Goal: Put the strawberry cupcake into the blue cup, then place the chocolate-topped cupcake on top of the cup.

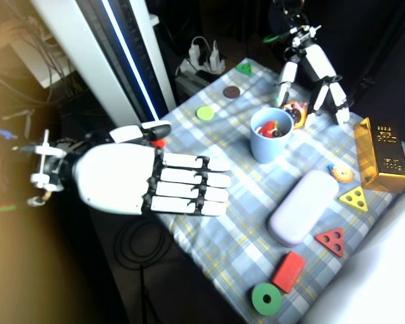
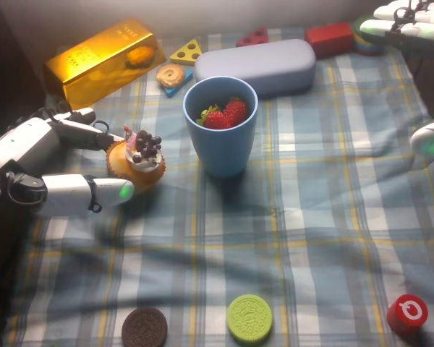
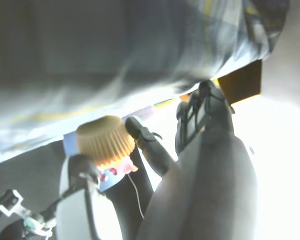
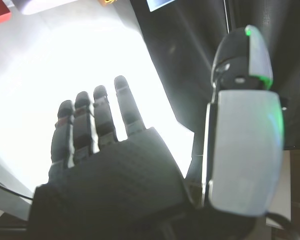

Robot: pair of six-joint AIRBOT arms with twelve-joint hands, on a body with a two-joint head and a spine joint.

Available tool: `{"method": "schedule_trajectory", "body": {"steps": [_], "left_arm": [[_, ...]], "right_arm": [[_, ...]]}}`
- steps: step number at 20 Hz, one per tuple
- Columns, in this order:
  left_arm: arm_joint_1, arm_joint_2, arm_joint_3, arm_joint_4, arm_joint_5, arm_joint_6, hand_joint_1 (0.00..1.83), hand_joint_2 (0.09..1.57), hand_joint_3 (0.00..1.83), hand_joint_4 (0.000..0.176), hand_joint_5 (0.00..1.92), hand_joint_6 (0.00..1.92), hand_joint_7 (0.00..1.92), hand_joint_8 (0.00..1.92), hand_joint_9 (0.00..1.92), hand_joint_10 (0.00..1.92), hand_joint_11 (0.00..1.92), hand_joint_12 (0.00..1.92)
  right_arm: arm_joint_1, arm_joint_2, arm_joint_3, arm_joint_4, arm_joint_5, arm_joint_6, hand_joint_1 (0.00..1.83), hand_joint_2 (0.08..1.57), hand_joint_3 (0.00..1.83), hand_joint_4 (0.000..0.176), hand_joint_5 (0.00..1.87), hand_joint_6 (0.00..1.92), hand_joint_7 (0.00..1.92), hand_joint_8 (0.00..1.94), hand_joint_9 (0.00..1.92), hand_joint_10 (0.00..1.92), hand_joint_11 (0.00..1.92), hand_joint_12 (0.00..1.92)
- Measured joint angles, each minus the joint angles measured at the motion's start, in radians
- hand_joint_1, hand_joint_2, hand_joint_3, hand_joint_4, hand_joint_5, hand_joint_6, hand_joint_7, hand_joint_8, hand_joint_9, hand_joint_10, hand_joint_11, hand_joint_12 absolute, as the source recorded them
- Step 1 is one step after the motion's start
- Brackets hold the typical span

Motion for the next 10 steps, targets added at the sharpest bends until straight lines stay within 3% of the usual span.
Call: {"method": "schedule_trajectory", "body": {"steps": [1,4,6,7,8,9,10], "left_arm": [[0.0,0.002,0.0,-0.003,-0.001,0.0,0.78,0.96,0.01,0.176,0.92,0.0,0.21,0.0,0.1,0.0,0.0,0.23],[0.002,0.016,-0.011,-0.005,-0.005,0.0,0.75,0.93,0.0,0.176,0.83,0.0,0.2,0.0,0.1,0.0,0.0,0.22],[0.004,0.019,-0.011,-0.008,-0.015,0.0,0.76,0.87,0.0,0.176,0.72,0.0,0.17,0.0,0.08,0.0,0.0,0.18],[0.004,0.023,-0.012,-0.009,-0.015,-0.001,0.71,0.81,0.0,0.176,0.54,0.0,0.11,0.0,0.05,0.0,0.0,0.18],[0.005,0.023,-0.012,-0.013,-0.015,0.0,0.71,0.81,0.0,0.176,0.54,0.0,0.11,0.0,0.05,0.0,0.0,0.18],[0.006,0.023,-0.012,-0.014,-0.016,0.0,0.7,0.75,0.0,0.176,0.43,0.0,0.09,0.0,0.03,0.0,0.0,0.1],[0.006,0.023,-0.012,-0.013,-0.016,0.0,0.69,0.74,0.0,0.176,0.35,0.0,0.06,0.0,0.01,0.0,0.0,0.02]], "right_arm": [[0.0,-0.002,0.0,0.003,0.002,0.0,0.0,0.91,0.0,0.05,0.0,0.0,0.0,0.0,0.0,0.0,0.0,0.0],[-0.001,-0.004,0.0,0.002,0.0,0.0,0.0,0.9,0.0,0.054,0.0,0.0,0.0,0.0,0.0,0.0,0.0,0.0],[-0.001,-0.005,0.0,0.003,0.0,0.0,0.0,0.9,0.0,0.047,0.0,0.0,0.0,0.0,0.0,0.0,0.0,0.0],[-0.001,-0.006,0.0,0.002,0.0,0.0,0.0,0.93,0.01,0.025,0.0,0.0,0.0,0.0,0.0,0.0,0.0,0.0],[-0.001,-0.006,0.0,0.002,0.0,0.0,0.0,0.93,0.01,0.025,0.0,0.0,0.0,0.0,0.0,0.0,0.0,0.0],[-0.001,-0.006,0.001,0.003,0.0,0.0,0.0,0.92,0.0,0.059,0.0,0.0,0.0,0.0,0.0,0.0,0.0,0.0],[-0.001,-0.006,0.001,0.006,0.0,0.0,0.0,0.92,0.0,0.048,0.0,0.0,0.0,0.0,0.0,0.0,0.0,0.0]]}}
